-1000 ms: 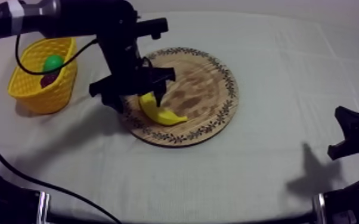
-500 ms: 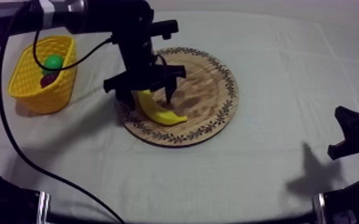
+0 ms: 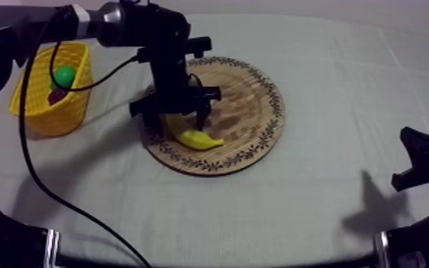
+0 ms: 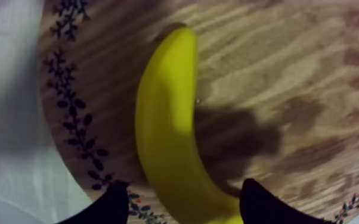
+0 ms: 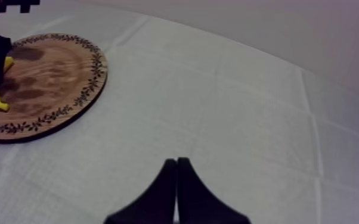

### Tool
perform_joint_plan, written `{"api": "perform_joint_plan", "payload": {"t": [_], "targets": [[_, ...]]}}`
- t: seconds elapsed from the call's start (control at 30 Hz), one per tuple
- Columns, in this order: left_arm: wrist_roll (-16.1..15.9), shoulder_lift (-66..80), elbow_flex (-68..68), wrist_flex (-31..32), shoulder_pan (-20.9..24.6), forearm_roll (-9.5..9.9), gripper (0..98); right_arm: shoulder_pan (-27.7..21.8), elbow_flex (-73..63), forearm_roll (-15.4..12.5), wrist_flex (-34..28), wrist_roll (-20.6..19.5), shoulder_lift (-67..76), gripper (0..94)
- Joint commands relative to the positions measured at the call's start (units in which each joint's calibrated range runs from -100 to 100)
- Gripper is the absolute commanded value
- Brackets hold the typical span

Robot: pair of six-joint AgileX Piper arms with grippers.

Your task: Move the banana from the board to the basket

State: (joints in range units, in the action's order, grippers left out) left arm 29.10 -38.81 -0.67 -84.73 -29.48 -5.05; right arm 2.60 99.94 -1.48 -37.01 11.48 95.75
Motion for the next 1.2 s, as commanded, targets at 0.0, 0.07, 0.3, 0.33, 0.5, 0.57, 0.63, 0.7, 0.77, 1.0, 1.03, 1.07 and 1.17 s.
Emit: {"api": "perform_joint_plan", "payload": {"t": [0.0, 0.07, 0.3, 0.33, 0.5, 0.57, 0.63, 0.7, 0.77, 1.0, 1.03, 1.07, 1.17], "targets": [[0.12, -0.54, -0.66, 0.2, 0.07, 0.0, 68.4, 0.0, -0.05, -0.01, 0.0, -0.08, 0.0, 0.3], [0.24, -1.14, -1.36, 0.57, 0.17, -0.05, 68.1, 0.0, -0.05, -0.01, 0.0, -0.08, 0.0, 0.3], [0.4, -2.6, -2.26, 1.18, 0.33, -0.19, 67.3, 0.0, -0.05, -0.01, 0.0, -0.08, 0.0, 0.3], [0.39, -2.73, -2.15, 1.2, 0.36, -0.26, 67.2, 0.0, -0.05, -0.01, 0.0, -0.08, 0.0, 0.3], [0.31, -3.24, -1.29, 1.32, 0.56, -0.52, 66.3, 0.0, -0.05, -0.01, 0.0, -0.08, 0.0, 0.3], [0.3, -3.35, -1.0, 1.58, 0.66, -0.54, 64.7, 0.0, -0.05, -0.01, 0.0, -0.08, 0.0, 0.3], [0.28, -3.41, -0.71, 2.0, 0.82, -0.52, 61.7, 0.0, -0.05, -0.01, 0.0, -0.08, 0.0, 0.3], [0.29, -3.44, -0.43, 2.56, 0.93, -0.37, 58.1, 0.0, -0.05, -0.01, 0.0, -0.08, 0.0, 0.3], [0.22, -3.4, -0.06, 3.22, 1.0, -0.2, 53.5, 0.0, -0.05, -0.01, 0.0, -0.08, 0.0, 0.3], [0.34, -2.92, 0.51, 4.62, 1.11, 0.61, 38.0, 0.0, -0.05, -0.01, 0.0, -0.08, 0.0, 0.3], [0.35, -2.8, 0.59, 4.7, 1.12, 0.69, 36.8, 0.0, -0.05, -0.01, 0.0, -0.08, 0.0, 0.3], [0.33, -2.66, 0.68, 4.75, 1.13, 0.74, 35.6, 0.0, -0.05, -0.01, 0.0, -0.08, 0.0, 0.3], [0.23, -2.15, 0.85, 4.84, 1.09, 0.83, 33.0, 0.0, -0.05, -0.01, 0.0, -0.08, 0.0, 0.3]]}}
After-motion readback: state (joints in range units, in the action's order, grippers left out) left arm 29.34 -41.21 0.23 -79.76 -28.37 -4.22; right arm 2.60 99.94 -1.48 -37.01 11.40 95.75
